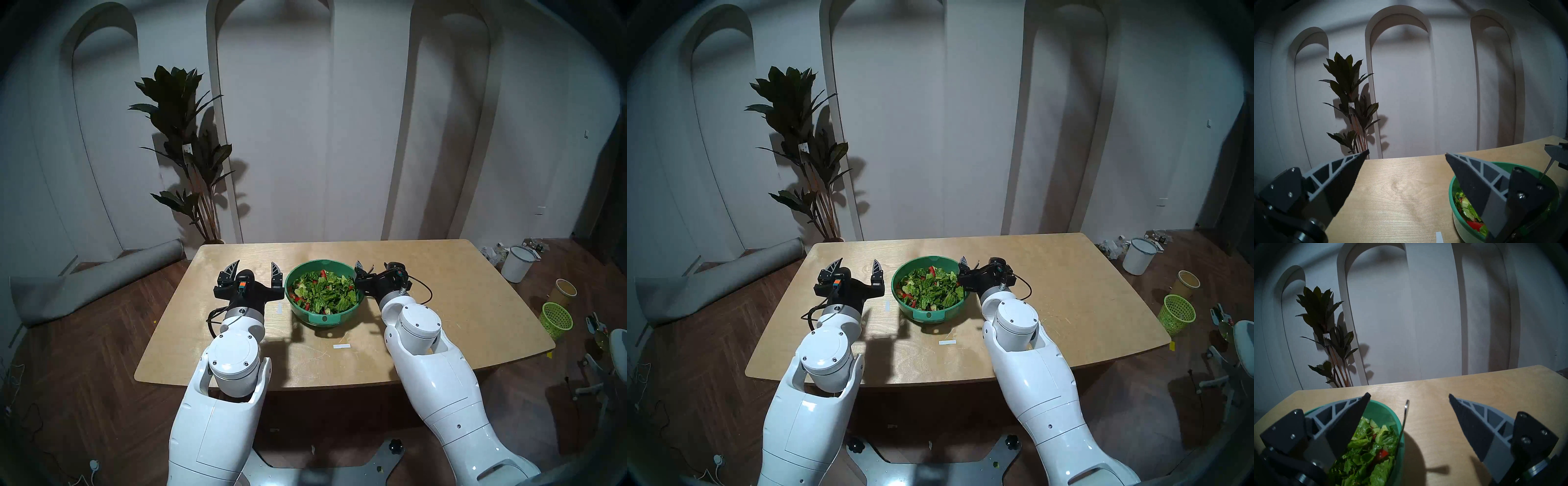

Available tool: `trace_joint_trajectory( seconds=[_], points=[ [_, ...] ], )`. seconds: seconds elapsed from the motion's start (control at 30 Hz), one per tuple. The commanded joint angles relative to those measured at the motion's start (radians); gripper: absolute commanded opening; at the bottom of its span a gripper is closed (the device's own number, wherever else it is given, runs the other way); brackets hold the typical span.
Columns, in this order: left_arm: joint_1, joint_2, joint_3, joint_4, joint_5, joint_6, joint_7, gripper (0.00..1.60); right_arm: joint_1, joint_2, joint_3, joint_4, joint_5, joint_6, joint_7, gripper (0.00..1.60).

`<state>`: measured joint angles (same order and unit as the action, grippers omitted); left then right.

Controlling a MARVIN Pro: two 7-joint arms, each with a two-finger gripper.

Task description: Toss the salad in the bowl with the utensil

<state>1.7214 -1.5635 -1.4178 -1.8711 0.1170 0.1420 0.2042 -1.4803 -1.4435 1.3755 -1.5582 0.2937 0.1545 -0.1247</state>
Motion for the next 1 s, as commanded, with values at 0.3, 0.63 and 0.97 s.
trace_joint_trajectory(
  seconds=[0.3, 0.63, 0.97],
  points=[
    [-0.024, -0.006, -0.009, -0.002, -0.006, -0.026, -0.004, 1.60, 0.104, 0.003, -0.015, 0.138, -0.027, -0.089, 0.039, 1.60],
    [-0.042, -0.014, -0.012, 0.016, -0.004, -0.028, -0.001, 1.60, 0.146, -0.002, -0.029, 0.183, -0.037, -0.118, 0.064, 1.60],
    [-0.052, -0.019, -0.013, 0.033, -0.004, -0.037, 0.001, 1.60, 0.156, 0.002, -0.027, 0.202, -0.042, -0.136, 0.076, 1.60]
  ],
)
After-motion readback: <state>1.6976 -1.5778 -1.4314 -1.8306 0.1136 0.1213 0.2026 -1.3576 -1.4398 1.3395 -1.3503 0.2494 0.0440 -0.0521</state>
